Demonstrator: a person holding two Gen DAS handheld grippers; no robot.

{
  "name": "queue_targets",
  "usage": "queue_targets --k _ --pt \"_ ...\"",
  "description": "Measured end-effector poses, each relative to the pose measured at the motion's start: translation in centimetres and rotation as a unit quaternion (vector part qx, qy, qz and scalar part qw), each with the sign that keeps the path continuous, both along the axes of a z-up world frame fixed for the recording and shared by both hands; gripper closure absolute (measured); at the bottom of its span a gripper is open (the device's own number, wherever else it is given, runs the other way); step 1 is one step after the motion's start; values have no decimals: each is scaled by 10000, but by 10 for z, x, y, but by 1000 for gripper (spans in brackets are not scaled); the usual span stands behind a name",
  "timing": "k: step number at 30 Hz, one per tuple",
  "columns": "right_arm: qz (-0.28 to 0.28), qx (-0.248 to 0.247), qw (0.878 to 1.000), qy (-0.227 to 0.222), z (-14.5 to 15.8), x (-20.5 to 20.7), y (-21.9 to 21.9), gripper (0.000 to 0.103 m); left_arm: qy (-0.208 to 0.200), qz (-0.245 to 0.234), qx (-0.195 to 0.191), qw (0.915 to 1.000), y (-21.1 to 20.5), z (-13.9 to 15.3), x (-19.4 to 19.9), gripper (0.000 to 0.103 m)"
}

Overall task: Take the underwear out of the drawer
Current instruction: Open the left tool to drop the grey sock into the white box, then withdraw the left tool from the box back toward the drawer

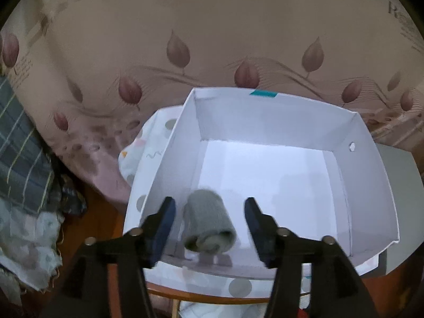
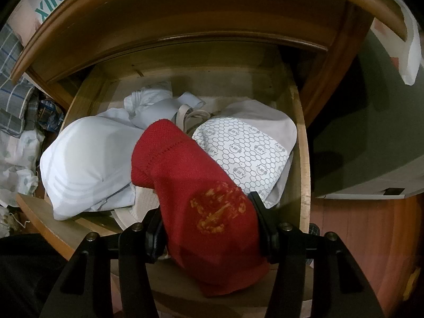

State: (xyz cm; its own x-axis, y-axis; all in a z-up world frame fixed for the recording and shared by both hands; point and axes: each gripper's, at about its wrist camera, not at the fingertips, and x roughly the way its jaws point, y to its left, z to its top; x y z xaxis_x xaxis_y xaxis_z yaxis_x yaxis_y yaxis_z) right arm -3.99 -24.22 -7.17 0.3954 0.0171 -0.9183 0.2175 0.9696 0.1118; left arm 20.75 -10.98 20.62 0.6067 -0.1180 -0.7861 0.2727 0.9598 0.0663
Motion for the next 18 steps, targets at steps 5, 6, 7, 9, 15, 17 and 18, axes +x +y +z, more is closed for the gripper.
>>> queue_targets --k 5,6,7,9,15,17,18 --pt "10 -16 10000 -8 1 1 0 51 -328 -166 59 9993 1 14 -15 43" --pt "5 -9 10000 -3 1 1 -1 51 -368 -185 66 9991 2 16 -18 43" --pt "3 -9 10000 -4 1 1 -1 51 -419 -204 93 9989 4 18 -25 43" --pt "-34 -5 10000 6 1 2 0 51 -510 -206 96 9984 11 20 -37 43" --pt "-22 -107 9998 -173 6 2 1 53 -706 -67 108 9974 42 13 -75 43" --pt "-15 -150 9996 -218 7 1 2 53 -727 -27 133 9973 55 7 -89 43" --pt "-13 -160 9996 -221 8 2 2 53 -738 22 171 9971 63 1 -97 43"
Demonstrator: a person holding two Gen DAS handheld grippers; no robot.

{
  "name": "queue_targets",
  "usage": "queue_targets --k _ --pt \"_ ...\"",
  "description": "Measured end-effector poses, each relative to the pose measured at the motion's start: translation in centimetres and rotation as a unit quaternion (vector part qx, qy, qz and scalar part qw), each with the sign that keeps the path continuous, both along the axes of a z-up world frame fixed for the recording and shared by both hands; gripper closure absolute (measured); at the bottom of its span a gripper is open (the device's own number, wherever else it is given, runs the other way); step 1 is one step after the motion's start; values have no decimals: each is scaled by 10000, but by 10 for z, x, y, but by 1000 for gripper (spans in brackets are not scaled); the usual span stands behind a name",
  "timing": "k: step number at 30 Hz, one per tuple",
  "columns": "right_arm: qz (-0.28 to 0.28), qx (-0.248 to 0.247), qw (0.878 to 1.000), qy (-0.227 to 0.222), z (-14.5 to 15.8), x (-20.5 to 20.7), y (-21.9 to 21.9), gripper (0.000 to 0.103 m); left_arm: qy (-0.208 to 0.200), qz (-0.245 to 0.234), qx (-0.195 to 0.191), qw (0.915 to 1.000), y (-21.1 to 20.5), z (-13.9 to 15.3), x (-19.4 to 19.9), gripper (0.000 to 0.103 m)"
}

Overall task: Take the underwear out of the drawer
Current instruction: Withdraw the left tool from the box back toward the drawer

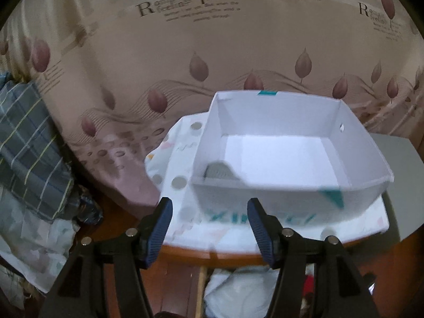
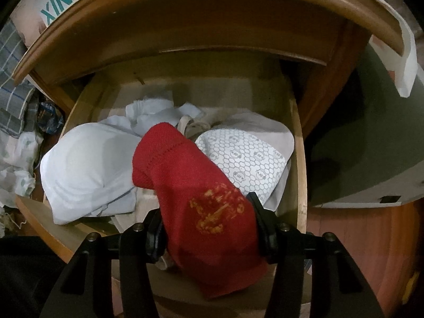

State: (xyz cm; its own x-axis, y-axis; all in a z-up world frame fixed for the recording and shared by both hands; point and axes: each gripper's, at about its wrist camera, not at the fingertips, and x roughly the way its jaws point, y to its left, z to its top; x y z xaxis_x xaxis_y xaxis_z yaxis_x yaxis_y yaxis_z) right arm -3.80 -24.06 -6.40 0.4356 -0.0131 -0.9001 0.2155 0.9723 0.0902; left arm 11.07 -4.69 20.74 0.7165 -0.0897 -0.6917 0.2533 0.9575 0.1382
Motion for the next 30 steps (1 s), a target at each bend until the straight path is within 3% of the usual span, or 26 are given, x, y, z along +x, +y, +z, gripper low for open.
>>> queue_targets --k 8,19,27,30 --pt "68 -133 9998 -88 5 -2 3 54 108 325 86 9994 44 -50 -39 43" --pt "54 99 9995 -281 28 -12 -4 54 166 677 100 9975 75 -130 -55 43" --pt "104 160 9994 -282 46 -13 -4 54 389 773 -212 9960 88 -163 -52 43" --pt "128 192 9993 -281 54 -13 -4 54 559 809 -492 9939 96 -166 -46 43"
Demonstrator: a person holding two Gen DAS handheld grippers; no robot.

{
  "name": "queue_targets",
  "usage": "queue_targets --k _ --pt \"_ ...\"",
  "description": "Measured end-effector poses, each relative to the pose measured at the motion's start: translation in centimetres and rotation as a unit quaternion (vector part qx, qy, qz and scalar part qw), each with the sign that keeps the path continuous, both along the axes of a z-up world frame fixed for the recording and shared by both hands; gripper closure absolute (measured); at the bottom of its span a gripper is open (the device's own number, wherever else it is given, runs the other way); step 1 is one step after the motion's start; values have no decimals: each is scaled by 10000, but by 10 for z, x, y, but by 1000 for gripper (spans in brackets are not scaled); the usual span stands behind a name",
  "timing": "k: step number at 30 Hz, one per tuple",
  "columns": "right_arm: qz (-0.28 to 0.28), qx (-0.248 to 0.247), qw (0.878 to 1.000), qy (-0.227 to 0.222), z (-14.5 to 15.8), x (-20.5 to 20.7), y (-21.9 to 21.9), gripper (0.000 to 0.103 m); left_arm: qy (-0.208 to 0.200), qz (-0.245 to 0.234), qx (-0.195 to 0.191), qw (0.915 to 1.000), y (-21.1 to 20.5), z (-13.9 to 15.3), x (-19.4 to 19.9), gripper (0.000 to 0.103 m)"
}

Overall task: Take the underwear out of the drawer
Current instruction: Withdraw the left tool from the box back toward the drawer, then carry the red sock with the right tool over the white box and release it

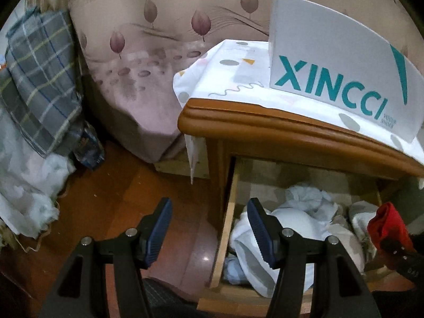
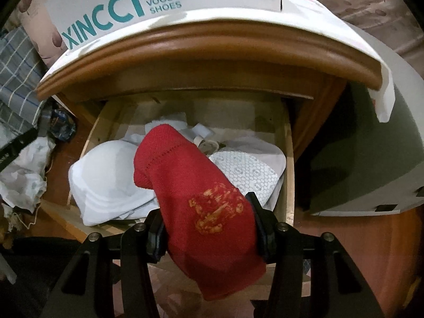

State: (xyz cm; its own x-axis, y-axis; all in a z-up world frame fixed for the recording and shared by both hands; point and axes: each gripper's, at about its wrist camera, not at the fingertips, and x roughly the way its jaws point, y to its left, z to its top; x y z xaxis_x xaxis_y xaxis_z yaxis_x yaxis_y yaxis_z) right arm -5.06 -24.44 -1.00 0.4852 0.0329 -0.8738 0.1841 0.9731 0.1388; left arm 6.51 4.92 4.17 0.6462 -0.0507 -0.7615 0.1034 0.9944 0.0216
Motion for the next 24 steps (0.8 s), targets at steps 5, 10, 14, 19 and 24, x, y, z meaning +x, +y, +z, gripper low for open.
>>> queue_targets --k 5,10,14,19,24 --pt "61 -38 9998 -172 19 -1 7 54 169 61 -278 9995 6 -5 7 43" --pt "129 -73 9993 -351 40 -7 16 54 163 83 -298 9994 8 -4 6 43" --pt "165 -31 9987 -479 59 -9 19 54 123 130 -356 9992 13 -3 5 43" --pt "243 -72 9966 -790 99 -10 23 54 142 186 -375 9990 16 -2 6 43" --pt "310 -202 9935 -1079 138 -7 23 54 208 200 -320 9991 15 -5 8 43"
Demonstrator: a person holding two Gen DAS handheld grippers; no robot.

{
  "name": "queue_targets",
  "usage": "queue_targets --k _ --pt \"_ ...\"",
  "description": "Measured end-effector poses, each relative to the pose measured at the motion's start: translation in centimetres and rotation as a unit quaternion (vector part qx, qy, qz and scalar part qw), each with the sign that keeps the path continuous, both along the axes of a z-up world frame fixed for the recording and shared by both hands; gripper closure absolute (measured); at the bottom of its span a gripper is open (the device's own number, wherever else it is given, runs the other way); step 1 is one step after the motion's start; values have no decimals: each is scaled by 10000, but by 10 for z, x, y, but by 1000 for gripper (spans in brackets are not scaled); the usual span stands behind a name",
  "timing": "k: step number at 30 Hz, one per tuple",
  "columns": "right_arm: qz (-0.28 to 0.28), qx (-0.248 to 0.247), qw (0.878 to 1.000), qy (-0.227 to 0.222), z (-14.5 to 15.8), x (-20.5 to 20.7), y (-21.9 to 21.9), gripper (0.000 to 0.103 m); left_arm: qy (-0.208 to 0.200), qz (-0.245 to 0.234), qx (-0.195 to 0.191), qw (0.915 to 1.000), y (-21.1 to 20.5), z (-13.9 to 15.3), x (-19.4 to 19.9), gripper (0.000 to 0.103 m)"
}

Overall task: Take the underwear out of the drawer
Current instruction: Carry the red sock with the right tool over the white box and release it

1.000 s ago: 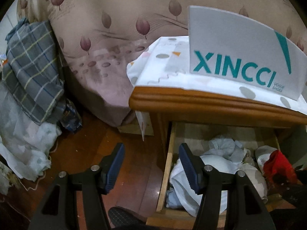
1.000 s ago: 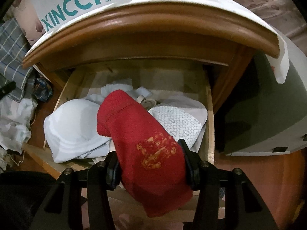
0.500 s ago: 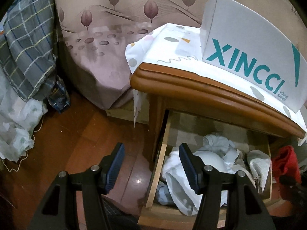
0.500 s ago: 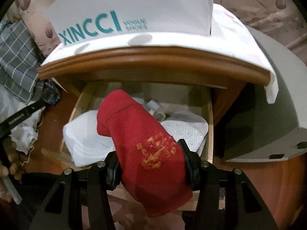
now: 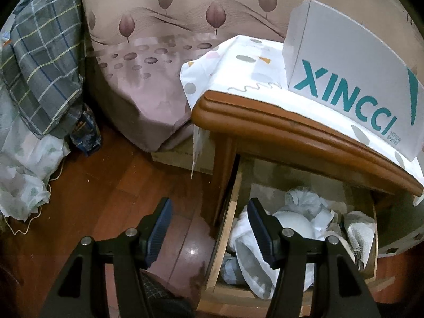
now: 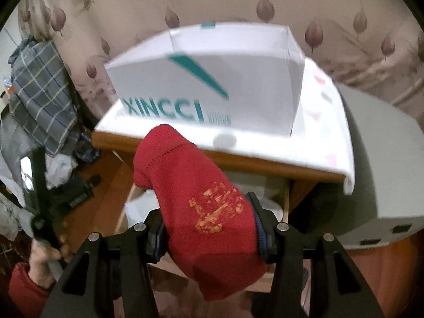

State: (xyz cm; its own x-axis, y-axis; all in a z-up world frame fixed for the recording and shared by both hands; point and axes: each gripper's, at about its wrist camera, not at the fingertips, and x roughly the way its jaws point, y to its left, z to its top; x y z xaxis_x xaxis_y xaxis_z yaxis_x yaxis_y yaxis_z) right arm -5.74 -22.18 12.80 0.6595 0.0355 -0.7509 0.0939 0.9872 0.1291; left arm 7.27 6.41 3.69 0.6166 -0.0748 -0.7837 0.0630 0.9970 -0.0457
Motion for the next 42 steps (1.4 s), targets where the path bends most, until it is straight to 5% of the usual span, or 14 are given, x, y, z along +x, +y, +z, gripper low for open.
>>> queue_targets --k 11,17,29,42 --pt "-61 -493 9967 -634 93 49 -15 54 87 207 -128 9997 9 -4 3 43" --pt "-85 -755 9949 -657 114 97 -18 54 60 286 -181 9994 12 -2 3 43" --pt "-101 -1081 9940 141 74 186 -31 53 85 401 -321 9986 18 -2 6 43" --pt "-206 -915 9929 731 24 214 -40 45 114 198 -240 9995 7 -4 7 43"
